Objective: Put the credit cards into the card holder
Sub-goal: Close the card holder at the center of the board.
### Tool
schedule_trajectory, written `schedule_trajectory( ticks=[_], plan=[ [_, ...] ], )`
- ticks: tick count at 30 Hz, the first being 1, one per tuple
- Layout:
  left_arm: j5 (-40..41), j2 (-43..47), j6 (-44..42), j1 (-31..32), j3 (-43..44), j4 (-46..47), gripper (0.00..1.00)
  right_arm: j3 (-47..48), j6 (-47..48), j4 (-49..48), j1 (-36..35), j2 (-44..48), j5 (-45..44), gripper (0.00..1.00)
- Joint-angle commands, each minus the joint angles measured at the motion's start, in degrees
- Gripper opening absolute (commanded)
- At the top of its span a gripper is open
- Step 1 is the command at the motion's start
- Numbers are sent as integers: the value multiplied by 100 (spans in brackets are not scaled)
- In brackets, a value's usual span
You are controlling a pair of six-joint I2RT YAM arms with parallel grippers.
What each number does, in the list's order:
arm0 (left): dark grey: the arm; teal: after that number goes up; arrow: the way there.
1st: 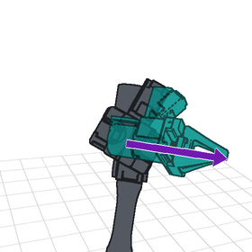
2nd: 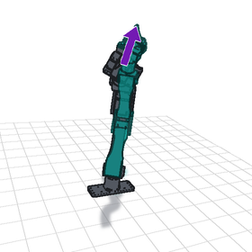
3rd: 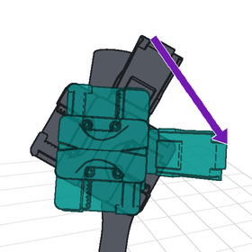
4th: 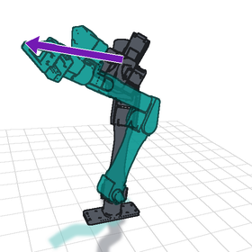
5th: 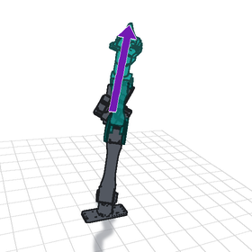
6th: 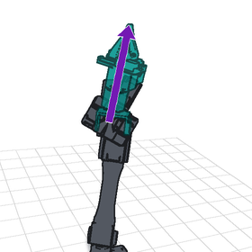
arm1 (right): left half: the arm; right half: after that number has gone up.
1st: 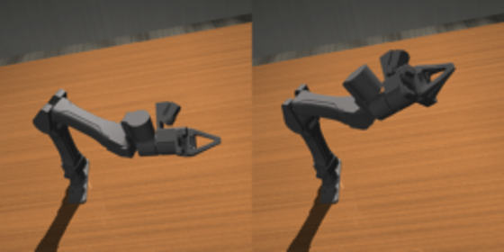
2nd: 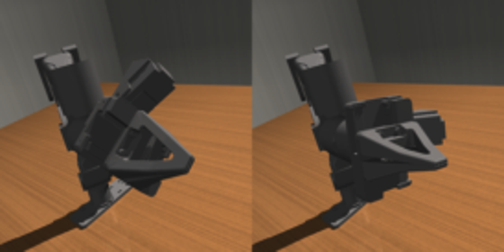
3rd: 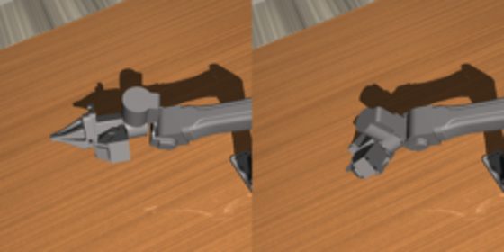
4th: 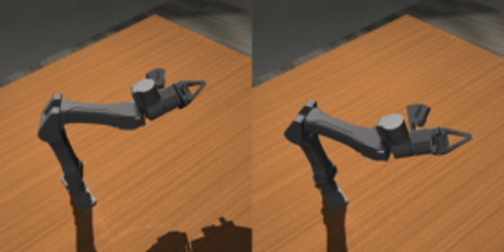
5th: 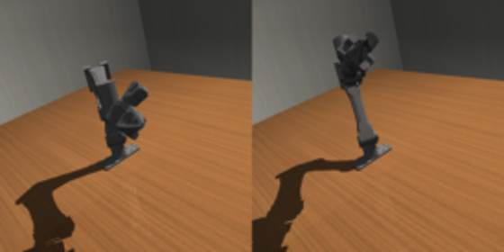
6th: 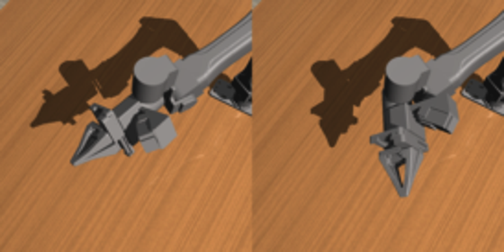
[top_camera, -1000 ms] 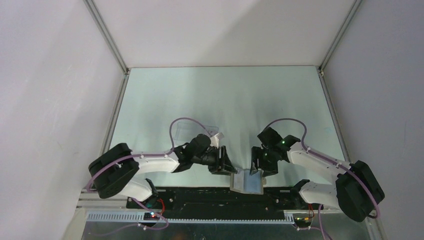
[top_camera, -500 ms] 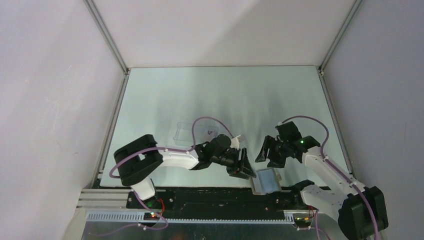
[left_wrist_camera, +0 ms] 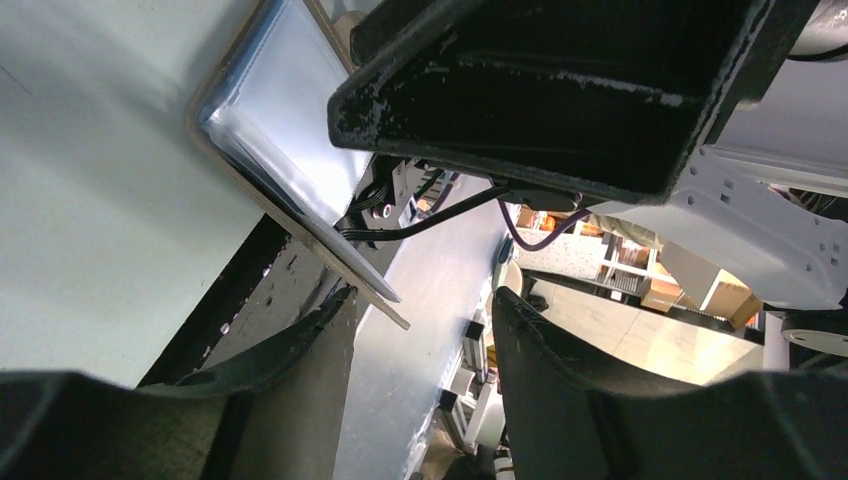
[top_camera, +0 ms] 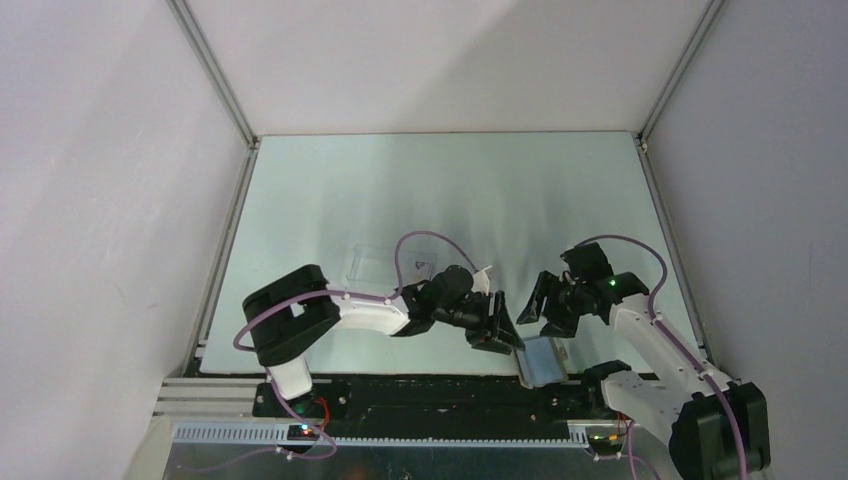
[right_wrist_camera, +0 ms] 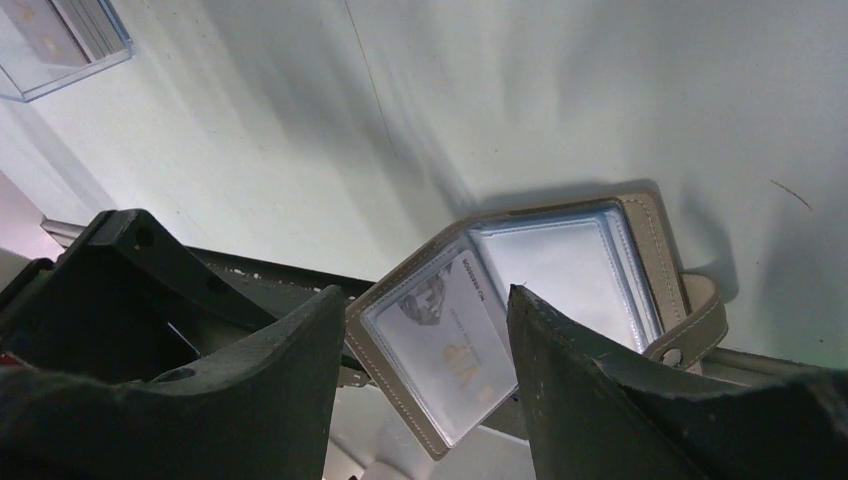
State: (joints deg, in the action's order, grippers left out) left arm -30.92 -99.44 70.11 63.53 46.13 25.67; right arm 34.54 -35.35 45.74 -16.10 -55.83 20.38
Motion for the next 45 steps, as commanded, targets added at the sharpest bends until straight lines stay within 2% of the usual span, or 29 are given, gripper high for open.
schedule_trajectory(
  ticks=[1, 7, 19, 30, 35, 41, 45],
  plan=[
    [-26, -212, -97, 30, 357, 180, 58, 117, 21, 202, 50, 249, -88, 64],
    [-157, -687, -238, 33, 936, 218, 57, 383, -34, 225, 421, 501, -44, 65],
    [150, -1511, -363, 45, 1513, 216, 57, 731, 431, 165, 1518, 29, 109, 65],
    [270, -2195, -204, 139, 2161, 64, 57, 733, 646, 176, 1895, -172, 249, 66],
    [496, -1918, -392, 131, 1902, -58, 57, 735, 723, 184, 1909, -307, 337, 66],
    [735, -769, -641, -43, 1109, -75, 63, 736, 791, 219, 1915, -389, 386, 66],
    [719, -258, -510, -133, 527, -77, 67, 731, 812, 384, 1898, -475, 356, 66]
  ],
)
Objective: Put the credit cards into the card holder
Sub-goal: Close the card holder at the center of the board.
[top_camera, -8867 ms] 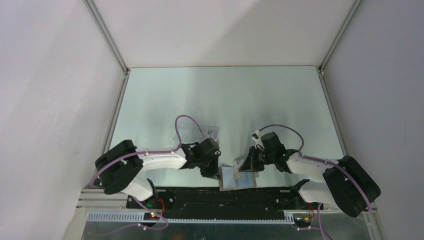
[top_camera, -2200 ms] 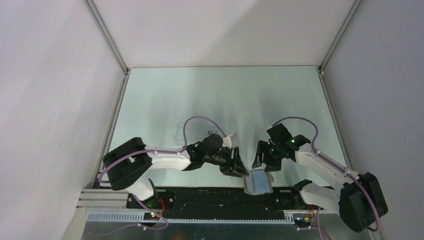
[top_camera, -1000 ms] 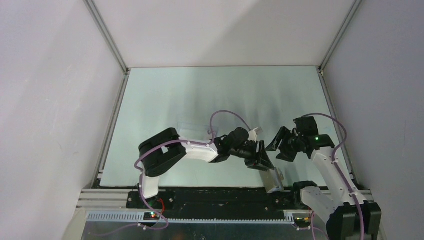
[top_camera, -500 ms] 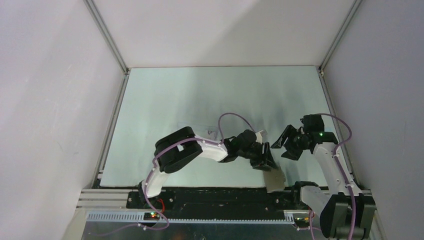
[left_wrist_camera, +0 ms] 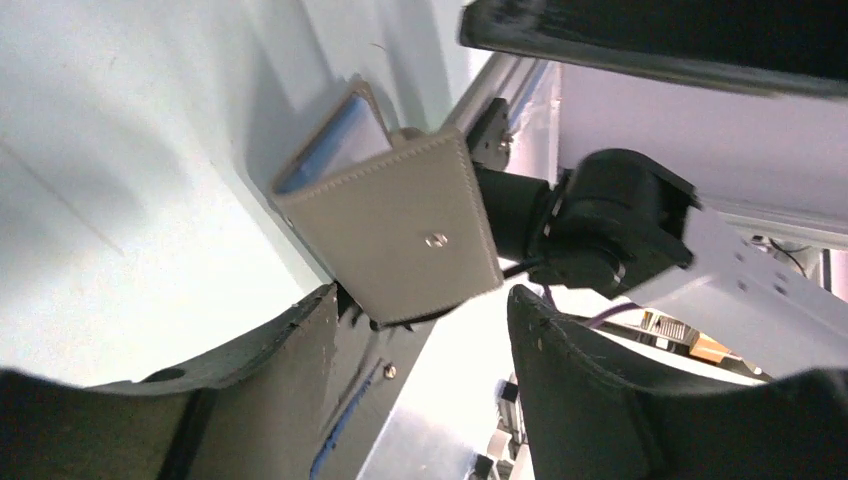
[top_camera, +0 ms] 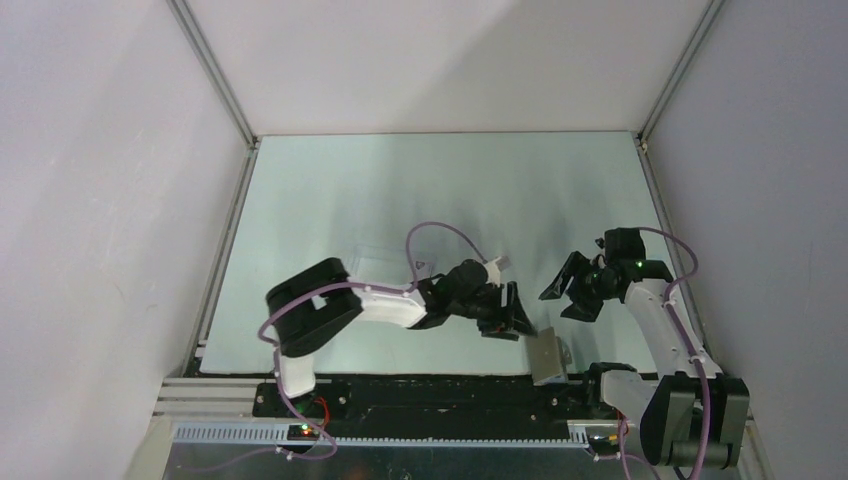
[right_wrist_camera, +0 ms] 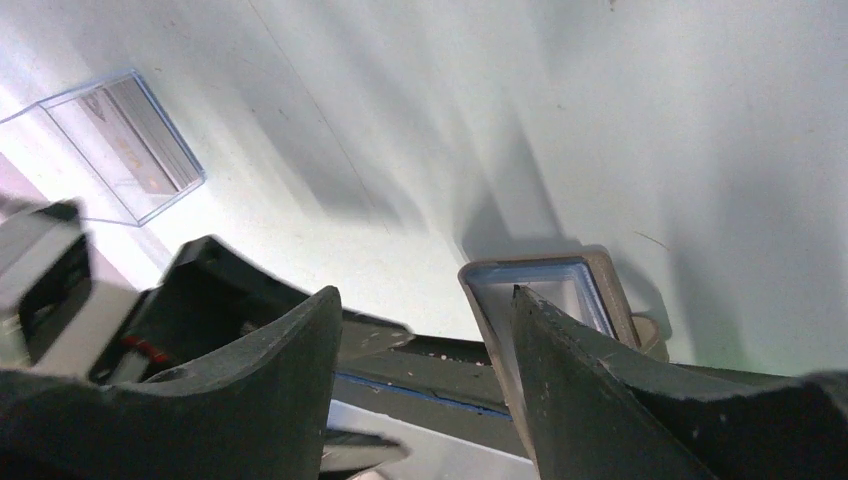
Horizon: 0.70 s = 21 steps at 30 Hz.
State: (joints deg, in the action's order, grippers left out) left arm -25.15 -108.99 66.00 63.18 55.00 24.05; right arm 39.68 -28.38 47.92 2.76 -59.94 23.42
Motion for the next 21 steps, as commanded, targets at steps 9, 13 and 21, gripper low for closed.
schedule_trajectory(
  ticks=[9, 13, 21],
  plan=[
    [-226, 417, 442, 36, -457, 123, 67, 220, -75, 705, -661, -63, -394, 65],
    [-202, 350, 466, 26, -489, 134, 65, 208, -153, 818, -1114, -183, -560, 49],
    [-1, 839, 340, -179, -1039, 136, 61, 197, -142, 980, -1638, -455, -832, 36]
  ],
)
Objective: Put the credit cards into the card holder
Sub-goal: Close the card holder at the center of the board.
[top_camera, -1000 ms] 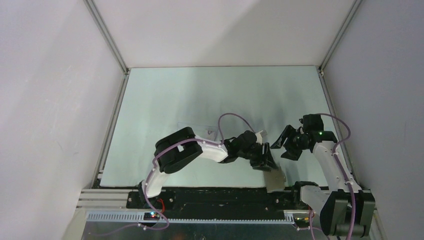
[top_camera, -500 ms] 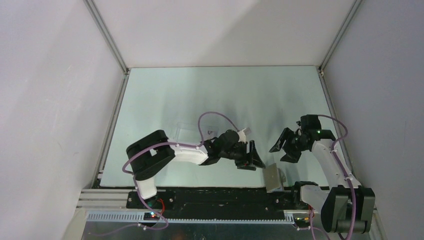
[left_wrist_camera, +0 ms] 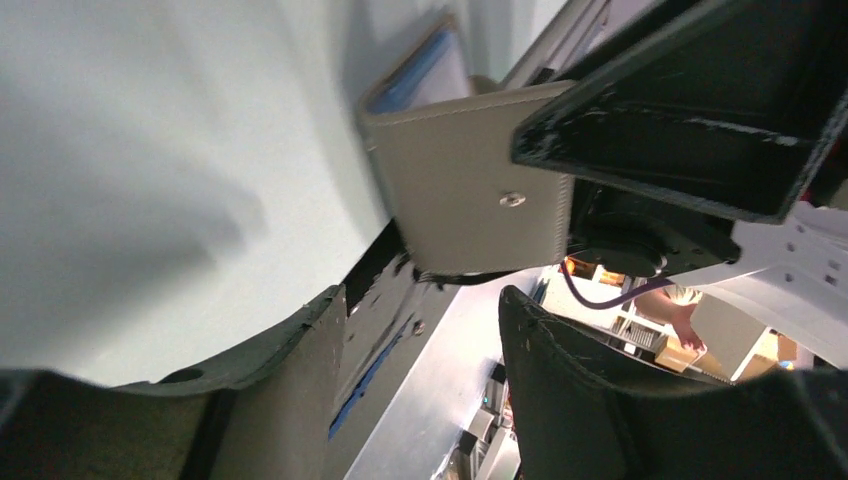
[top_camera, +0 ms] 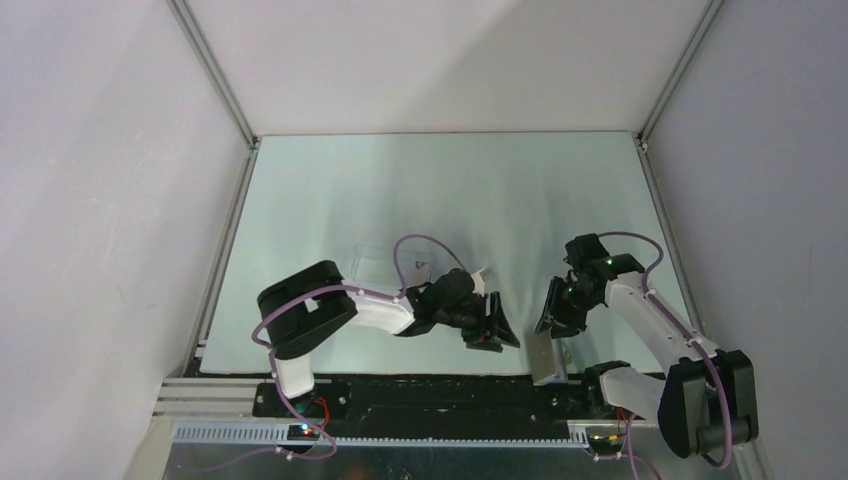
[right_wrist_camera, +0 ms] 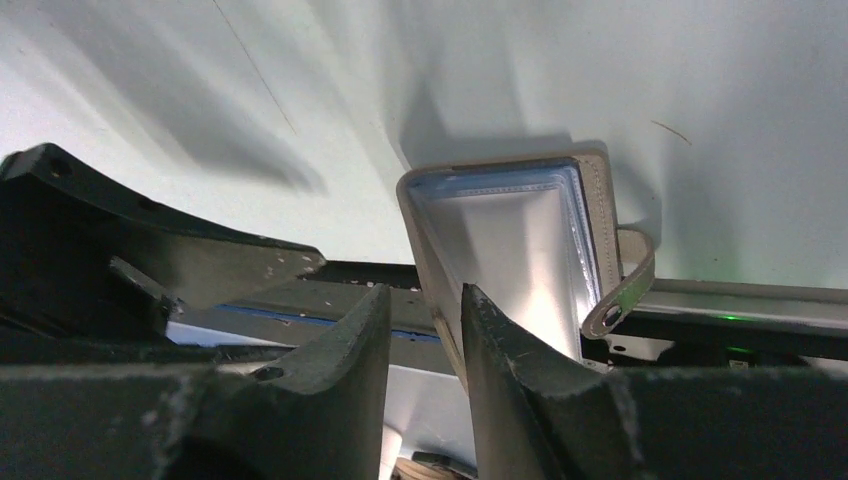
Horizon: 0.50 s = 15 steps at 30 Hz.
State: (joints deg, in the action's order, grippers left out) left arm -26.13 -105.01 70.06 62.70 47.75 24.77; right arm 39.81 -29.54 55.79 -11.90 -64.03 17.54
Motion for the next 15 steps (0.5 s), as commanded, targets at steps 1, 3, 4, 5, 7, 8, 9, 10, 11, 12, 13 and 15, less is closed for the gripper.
schedule_trajectory(
  ticks=[1, 3, 4, 5, 7, 8, 9, 10, 11, 12, 13, 15],
  plan=[
    [111, 497, -97, -193, -365, 70, 61, 180, -15, 198, -198, -79, -234, 35],
    [133, 688, -139, -306, -531, 71, 61, 164, -9, 199, -324, -160, -217, 33],
    [145, 830, -153, -348, -620, 67, 61, 148, -8, 166, -388, -225, -203, 31],
    [157, 906, -189, -434, -676, 57, 60, 114, -8, 137, -416, -255, -145, 28],
    [208, 1158, -238, -570, -836, 19, 60, 66, -19, 6, -491, -356, 3, 18],
    [258, 1341, -269, -673, -929, 1, 60, 60, -28, -98, -555, -420, 47, 12],
    [280, 1447, -339, -707, -1021, -69, 59, 55, -36, -158, -617, -449, 168, 8],
    [340, 1666, -385, -783, -1052, -113, 59, 58, -61, -297, -650, -504, 249, 7],
    [369, 1903, -475, -819, -1104, -267, 59, 61, -83, -372, -713, -522, 406, 5],
    [452, 2014, -537, -873, -1120, -375, 59, 61, -121, -535, -737, -564, 512, 3],
    [557, 2253, -660, -899, -1136, -607, 59, 79, -152, -636, -795, -583, 729, 2],
    [722, 2585, -874, -956, -1094, -1064, 60, 123, -274, -941, -911, -626, 995, 1]
  ],
)
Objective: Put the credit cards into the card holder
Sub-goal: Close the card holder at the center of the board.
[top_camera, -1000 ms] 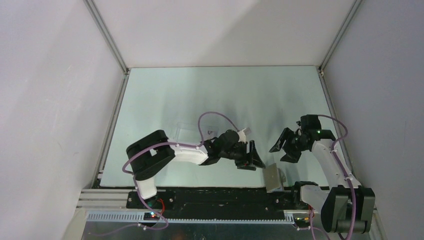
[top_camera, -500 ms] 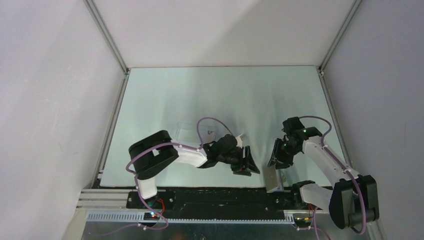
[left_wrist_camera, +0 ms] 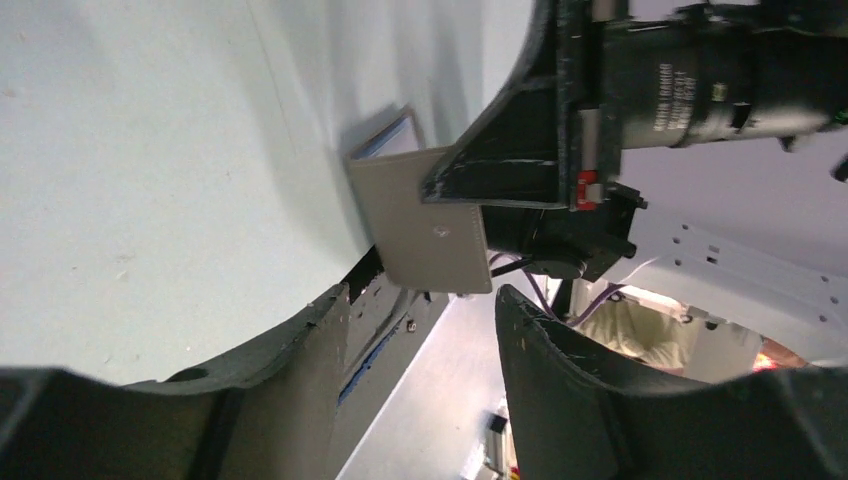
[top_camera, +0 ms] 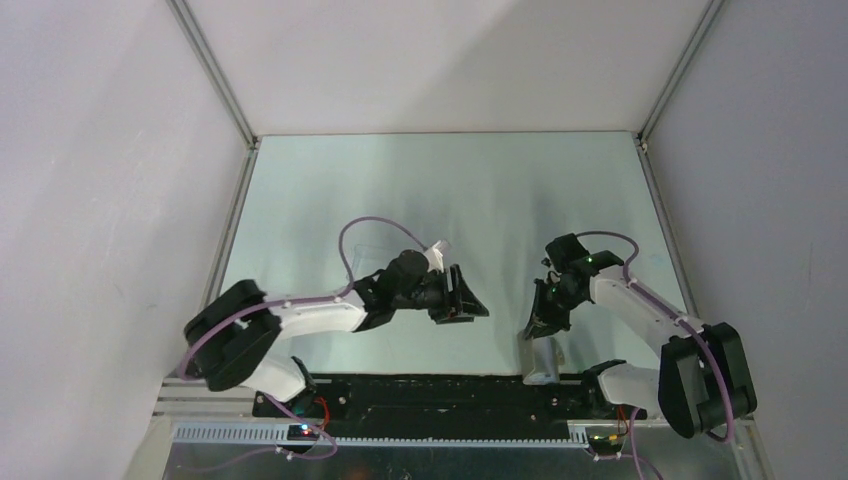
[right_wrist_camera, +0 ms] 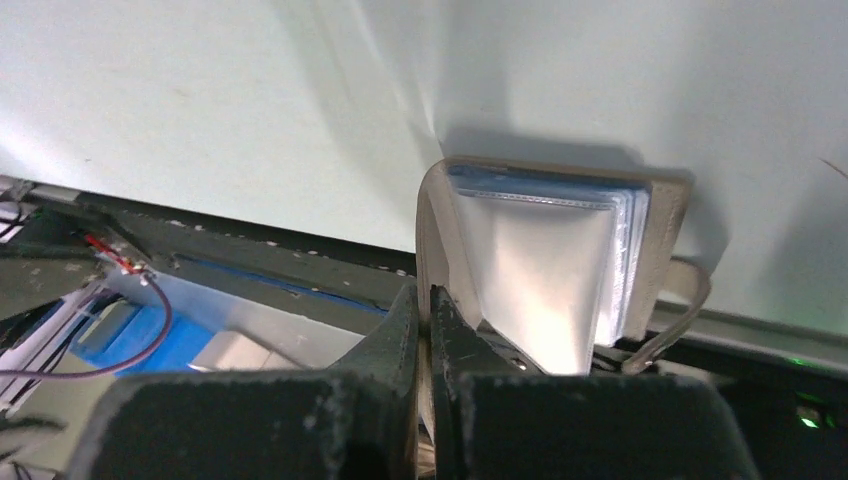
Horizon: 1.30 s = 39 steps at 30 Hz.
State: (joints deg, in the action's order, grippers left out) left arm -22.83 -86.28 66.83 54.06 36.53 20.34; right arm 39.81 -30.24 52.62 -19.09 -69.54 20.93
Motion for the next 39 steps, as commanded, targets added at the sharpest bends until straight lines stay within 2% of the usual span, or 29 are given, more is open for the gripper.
schedule_trajectory(
  ticks=[1, 7, 14, 18, 25, 27, 31, 36, 39],
  plan=[
    [446, 816, -694, -110, 46, -946, 60, 169, -314, -842, -245, -105, 723, 1],
    [858, 1433, -1111, -176, 196, -2069, 61, 553, -854, -1794, -889, -503, 1128, 0],
    [1044, 1725, -1092, -191, -24, -2413, 62, 913, -1186, -2975, -1496, -1458, 1508, 2],
    [1015, 1728, -1071, -197, -136, -2410, 61, 932, -1150, -3062, -1603, -1689, 1445, 11],
    [867, 1536, -1112, -194, -106, -2371, 55, 930, -997, -2653, -1663, -1375, 1079, 49],
    [821, 1414, -1110, -186, -91, -2304, 52, 930, -967, -2522, -1656, -1250, 1014, 56],
    [671, 1129, -1050, -137, -47, -2085, 42, 931, -875, -2166, -1643, -1123, 873, 64],
    [562, 749, -907, 12, 54, -1615, 26, 916, -786, -1858, -1605, -1085, 742, 64],
    [536, 458, -834, 104, 142, -1497, 18, 829, -790, -1822, -1539, -1041, 729, 60]
  ],
)
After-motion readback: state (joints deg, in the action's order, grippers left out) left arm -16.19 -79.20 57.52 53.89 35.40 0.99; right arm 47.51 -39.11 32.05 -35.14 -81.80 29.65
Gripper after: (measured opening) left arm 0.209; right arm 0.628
